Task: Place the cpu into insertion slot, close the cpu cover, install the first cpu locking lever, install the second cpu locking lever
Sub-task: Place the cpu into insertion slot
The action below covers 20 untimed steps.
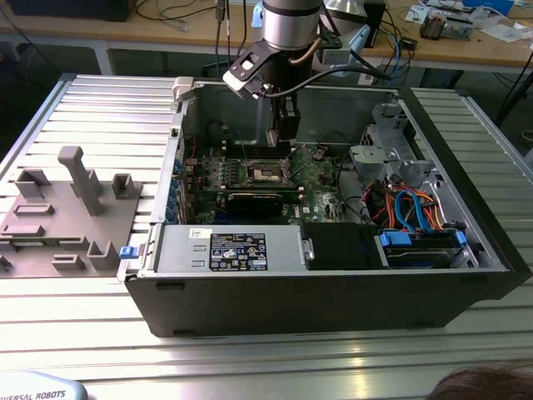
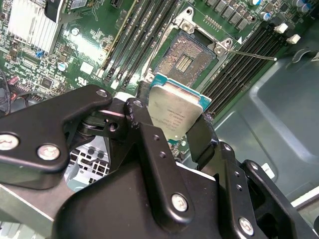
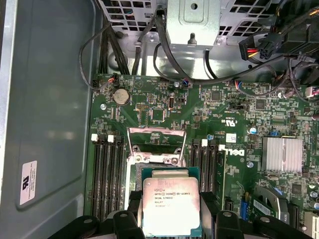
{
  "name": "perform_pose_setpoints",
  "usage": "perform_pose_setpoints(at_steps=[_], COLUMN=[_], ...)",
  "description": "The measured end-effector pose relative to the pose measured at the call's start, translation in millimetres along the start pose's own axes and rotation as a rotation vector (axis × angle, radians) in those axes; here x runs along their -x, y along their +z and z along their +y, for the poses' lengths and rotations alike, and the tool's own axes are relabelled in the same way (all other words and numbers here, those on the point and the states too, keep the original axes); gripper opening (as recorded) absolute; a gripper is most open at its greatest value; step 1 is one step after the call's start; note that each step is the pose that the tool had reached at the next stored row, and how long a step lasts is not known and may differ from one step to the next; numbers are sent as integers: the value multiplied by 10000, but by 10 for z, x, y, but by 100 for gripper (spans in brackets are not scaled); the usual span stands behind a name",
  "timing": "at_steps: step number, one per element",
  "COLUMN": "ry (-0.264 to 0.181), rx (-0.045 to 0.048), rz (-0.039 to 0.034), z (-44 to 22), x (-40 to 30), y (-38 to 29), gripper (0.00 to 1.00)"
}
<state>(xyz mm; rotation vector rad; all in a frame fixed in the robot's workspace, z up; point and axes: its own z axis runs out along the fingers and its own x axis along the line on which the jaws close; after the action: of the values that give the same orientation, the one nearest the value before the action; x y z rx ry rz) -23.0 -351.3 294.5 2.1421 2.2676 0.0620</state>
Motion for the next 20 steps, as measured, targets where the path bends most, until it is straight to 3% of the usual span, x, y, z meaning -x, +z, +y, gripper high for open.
perform_pose_setpoints(at_steps=[20], ry=[0], rx=[1], rz=[0], z=[-3], x=[1], y=[75], gripper=[55])
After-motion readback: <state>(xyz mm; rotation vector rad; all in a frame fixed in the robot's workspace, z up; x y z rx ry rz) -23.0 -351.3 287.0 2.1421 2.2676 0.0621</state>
